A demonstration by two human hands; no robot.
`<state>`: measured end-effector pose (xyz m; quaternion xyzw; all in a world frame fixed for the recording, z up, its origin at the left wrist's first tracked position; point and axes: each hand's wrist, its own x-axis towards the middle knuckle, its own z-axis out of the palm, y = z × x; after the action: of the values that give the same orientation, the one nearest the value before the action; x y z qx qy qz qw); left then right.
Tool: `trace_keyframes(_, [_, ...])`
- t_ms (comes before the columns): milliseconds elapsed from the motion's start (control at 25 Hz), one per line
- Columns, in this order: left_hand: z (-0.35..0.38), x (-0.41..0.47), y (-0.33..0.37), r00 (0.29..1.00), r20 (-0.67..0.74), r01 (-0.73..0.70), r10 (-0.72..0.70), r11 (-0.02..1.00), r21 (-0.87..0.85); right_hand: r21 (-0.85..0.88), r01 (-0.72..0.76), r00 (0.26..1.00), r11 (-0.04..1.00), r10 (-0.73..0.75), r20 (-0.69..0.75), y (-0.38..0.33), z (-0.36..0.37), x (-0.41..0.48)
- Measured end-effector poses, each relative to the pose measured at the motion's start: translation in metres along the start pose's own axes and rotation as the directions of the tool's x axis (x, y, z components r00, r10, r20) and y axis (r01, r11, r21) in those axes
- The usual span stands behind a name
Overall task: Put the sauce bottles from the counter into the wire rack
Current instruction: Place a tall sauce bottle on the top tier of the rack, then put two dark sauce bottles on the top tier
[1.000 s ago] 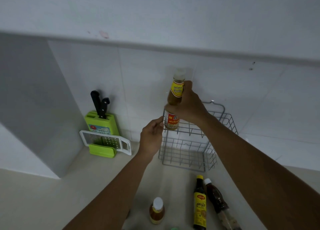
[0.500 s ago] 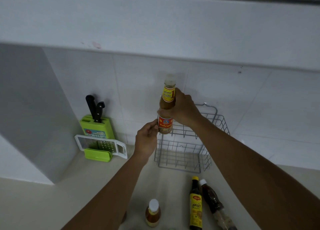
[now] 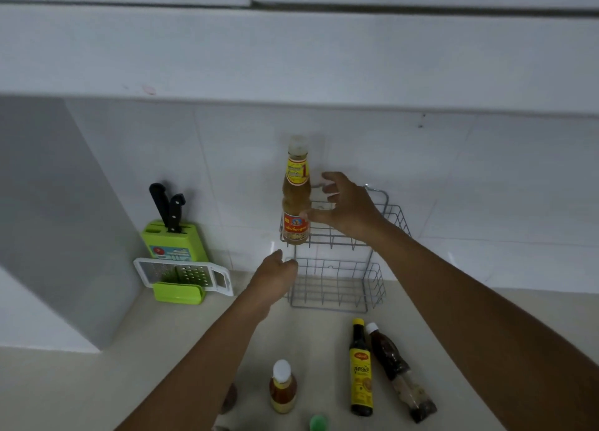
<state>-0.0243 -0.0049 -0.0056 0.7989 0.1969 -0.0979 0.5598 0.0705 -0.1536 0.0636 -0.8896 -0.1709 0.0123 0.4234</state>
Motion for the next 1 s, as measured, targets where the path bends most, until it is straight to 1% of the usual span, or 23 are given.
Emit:
trace_keyframes(120, [0.031,-0.012,0.010,0.982,0.181,-0.099,0.049,0.955,0.280,0.052,-0.005,0.976,0.999,0.016,-0.217,0.024,-0.017,-0.036])
trace_keyframes(160, [0.044,-0.011,0.011,0.973,0.222,-0.135,0.061,0.933,0.335,0.082,-0.007,0.958,0.997,0.030,-0.287,0.033,-0.019,-0.050])
trace_keyframes(240, [0.080,-0.004,0.008,0.956,0.286,-0.182,0.072,0.907,0.379,0.134,0.008,0.916,0.991,0.047,-0.397,0.058,-0.023,-0.081])
trace_keyframes(320, [0.117,0.001,0.002,0.955,0.293,-0.159,0.055,0.926,0.343,0.140,-0.004,0.894,0.990,0.066,-0.443,0.087,-0.018,-0.110])
trace_keyframes(360, [0.134,0.004,-0.004,0.960,0.277,-0.127,0.035,0.938,0.322,0.127,-0.043,0.897,0.991,0.095,-0.432,0.103,-0.014,-0.123])
trace_keyframes(440, [0.167,0.010,-0.025,0.969,0.246,-0.057,-0.032,0.937,0.344,0.074,-0.187,0.914,0.980,0.201,-0.353,0.142,-0.003,-0.146])
trace_keyframes(520, [0.191,0.014,-0.055,0.973,0.198,0.015,-0.115,0.895,0.446,-0.023,-0.383,0.908,0.924,0.372,-0.193,0.184,0.010,-0.167])
trace_keyframes(560, [0.200,0.015,-0.073,0.974,0.164,0.057,-0.159,0.864,0.500,-0.112,-0.478,0.878,0.871,0.471,-0.081,0.201,0.016,-0.176])
trace_keyframes(600, [0.207,0.016,-0.089,0.970,0.131,0.101,-0.203,0.835,0.541,-0.221,-0.535,0.831,0.815,0.555,0.033,0.214,0.021,-0.184])
trace_keyframes(640, [0.211,0.016,-0.105,0.965,0.108,0.140,-0.240,0.816,0.562,-0.319,-0.559,0.776,0.765,0.618,0.124,0.222,0.029,-0.192])
trace_keyframes(680, [0.215,0.015,-0.118,0.960,0.095,0.165,-0.263,0.806,0.568,-0.390,-0.573,0.724,0.720,0.669,0.170,0.228,0.036,-0.199])
trace_keyframes(720, [0.218,0.015,-0.128,0.961,0.087,0.171,-0.263,0.808,0.563,-0.439,-0.579,0.696,0.687,0.697,0.172,0.233,0.043,-0.204])
trace_keyframes(760, [0.220,0.015,-0.135,0.964,0.079,0.168,-0.253,0.816,0.553,-0.474,-0.575,0.694,0.667,0.704,0.149,0.234,0.050,-0.208])
trace_keyframes(880, [0.221,0.017,-0.138,0.971,0.076,0.153,-0.225,0.837,0.525,-0.542,-0.515,0.743,0.664,0.661,0.105,0.240,0.062,-0.213])
trace_keyframes(920, [0.220,0.017,-0.134,0.971,0.083,0.150,-0.224,0.841,0.519,-0.541,-0.509,0.749,0.670,0.654,0.106,0.242,0.062,-0.213])
trace_keyframes(960, [0.217,0.015,-0.129,0.972,0.095,0.138,-0.214,0.851,0.506,-0.518,-0.524,0.739,0.676,0.663,0.117,0.244,0.060,-0.213])
trace_keyframes(1000, [0.211,0.014,-0.122,0.977,0.102,0.113,-0.185,0.867,0.486,-0.462,-0.555,0.728,0.692,0.673,0.132,0.246,0.055,-0.214])
